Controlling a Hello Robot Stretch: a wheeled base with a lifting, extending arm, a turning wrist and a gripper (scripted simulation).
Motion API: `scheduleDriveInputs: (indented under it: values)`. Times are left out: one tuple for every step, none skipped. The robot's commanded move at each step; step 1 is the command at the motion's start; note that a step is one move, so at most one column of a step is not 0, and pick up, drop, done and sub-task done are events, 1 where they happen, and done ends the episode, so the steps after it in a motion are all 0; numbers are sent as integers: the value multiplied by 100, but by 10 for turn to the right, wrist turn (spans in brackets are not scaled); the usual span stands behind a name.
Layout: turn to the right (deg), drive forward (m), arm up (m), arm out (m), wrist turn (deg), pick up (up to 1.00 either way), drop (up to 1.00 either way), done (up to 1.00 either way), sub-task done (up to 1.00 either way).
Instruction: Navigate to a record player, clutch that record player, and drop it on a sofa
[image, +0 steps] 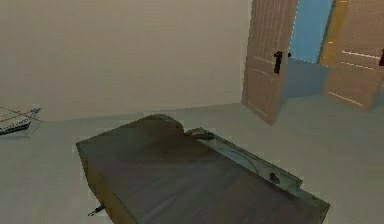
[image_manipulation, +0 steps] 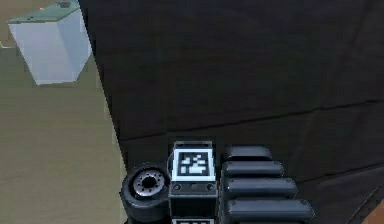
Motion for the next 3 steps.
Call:
scheduleDriveInputs:
  values:
    - [0,5,0,0,0,0,0,0,0]
    - [300,0,0,0,0,0,0,0,0]
    - [0,100,0,0,0,0,0,0,0]
